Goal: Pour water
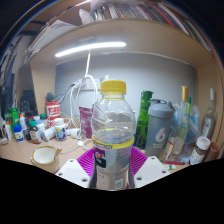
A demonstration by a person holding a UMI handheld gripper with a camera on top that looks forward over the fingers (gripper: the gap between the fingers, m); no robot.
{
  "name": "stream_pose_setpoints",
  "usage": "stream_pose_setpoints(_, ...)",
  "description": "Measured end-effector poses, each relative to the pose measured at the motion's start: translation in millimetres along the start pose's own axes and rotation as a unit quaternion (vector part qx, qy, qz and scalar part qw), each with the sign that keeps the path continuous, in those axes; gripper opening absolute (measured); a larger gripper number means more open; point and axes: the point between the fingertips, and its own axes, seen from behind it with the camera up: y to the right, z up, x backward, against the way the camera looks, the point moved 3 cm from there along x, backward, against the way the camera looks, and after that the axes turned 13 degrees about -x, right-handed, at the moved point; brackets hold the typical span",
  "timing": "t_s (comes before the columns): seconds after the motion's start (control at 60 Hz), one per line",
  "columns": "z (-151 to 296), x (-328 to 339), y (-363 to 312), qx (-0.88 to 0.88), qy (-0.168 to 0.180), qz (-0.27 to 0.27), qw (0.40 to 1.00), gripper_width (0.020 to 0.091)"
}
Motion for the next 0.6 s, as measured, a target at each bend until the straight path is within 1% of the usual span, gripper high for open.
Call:
stream_pose_setpoints(0.05, -11, -1, 3, -0.005, -0.009, 0.002, 1.0, 0.0445)
stream_pose_setpoints(0.083, -7, 0, 4, -0.009, 0.009, 0.005, 1.0, 0.0443)
stream_pose_setpoints(0.233, -10, 6, 5, -0.005, 0.037, 0.008, 0.999, 0.0442)
stream_pose_setpoints(0.367, -10, 5, 5, -0.012, 0.039, 0.008, 0.999, 0.0444)
stream_pose_setpoints(0.417, -9, 5, 4, -0.007, 0.037, 0.011, 0.999, 0.0469)
stream_pose_setpoints(0.517, -9, 7, 2, 0.009, 0.03, 0.019, 0.999, 0.057)
stream_pose_setpoints(0.533, -10, 7, 3, 0.015, 0.025, 0.018, 0.999, 0.06)
stream_pose_setpoints(0.55, -12, 7, 5, 0.021, 0.017, 0.015, 1.0, 0.0645)
stream_pose_setpoints(0.6, -18, 9, 12, 0.026, -0.01, -0.003, 1.0, 0.0801)
